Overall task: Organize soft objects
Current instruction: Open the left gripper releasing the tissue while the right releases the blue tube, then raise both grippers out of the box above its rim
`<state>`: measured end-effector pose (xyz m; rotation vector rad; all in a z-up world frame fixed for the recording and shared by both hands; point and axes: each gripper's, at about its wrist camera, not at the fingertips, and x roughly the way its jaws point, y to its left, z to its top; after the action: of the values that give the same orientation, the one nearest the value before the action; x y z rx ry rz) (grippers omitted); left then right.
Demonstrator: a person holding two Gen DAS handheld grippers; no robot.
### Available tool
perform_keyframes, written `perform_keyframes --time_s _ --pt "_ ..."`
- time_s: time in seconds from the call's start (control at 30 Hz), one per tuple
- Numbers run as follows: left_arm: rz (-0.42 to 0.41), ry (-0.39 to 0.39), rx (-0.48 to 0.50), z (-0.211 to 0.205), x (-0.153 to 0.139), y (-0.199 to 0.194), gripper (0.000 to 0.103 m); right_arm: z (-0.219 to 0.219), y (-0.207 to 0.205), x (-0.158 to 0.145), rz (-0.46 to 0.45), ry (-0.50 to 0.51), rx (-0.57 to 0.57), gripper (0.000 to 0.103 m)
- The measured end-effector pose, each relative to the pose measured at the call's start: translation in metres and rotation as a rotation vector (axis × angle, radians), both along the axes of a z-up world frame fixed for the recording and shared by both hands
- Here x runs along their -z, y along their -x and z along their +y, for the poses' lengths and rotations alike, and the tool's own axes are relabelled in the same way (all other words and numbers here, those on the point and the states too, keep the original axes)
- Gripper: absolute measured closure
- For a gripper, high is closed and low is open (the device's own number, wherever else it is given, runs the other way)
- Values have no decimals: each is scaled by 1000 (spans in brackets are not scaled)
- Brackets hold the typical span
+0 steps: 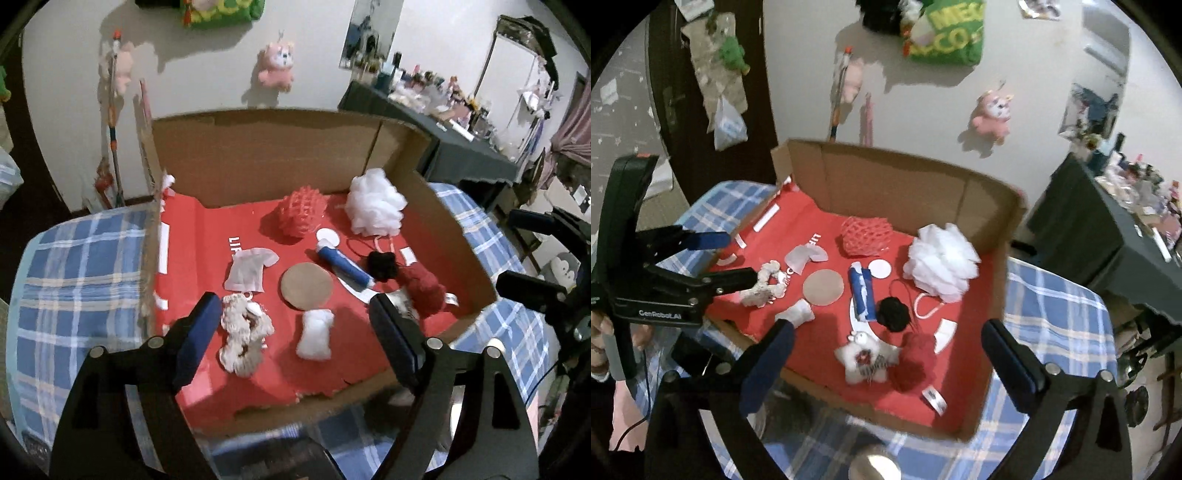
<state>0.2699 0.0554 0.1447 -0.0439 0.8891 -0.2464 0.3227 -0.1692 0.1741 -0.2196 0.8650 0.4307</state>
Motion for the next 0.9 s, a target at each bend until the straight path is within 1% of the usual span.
perform_keyframes --time_s 0.2,0.27,0.37,0.6,0.63,0.73,0.9 --pt "-59 40 -17 1 -10 33 19 -19 41 -7 -83 -40 60 0" --pt "-74 32 -35 1 -9 42 19 -26 53 -6 -101 -59 87 0" --pt "-101 21 -50 0 -5 53 19 -30 65 1 -148 -57 128 0" --pt "-140 25 -88 0 17 72 18 -35 84 29 -269 -49 215 0" --pt "-151 21 -95 1 21 74 18 -36 85 34 -276 -53 221 0" --pt "-179 0 -109 -1 32 78 18 -38 81 53 -253 -92 229 0" --pt "-233 -56 -136 -8 45 83 18 -35 79 75 -278 -96 244 0"
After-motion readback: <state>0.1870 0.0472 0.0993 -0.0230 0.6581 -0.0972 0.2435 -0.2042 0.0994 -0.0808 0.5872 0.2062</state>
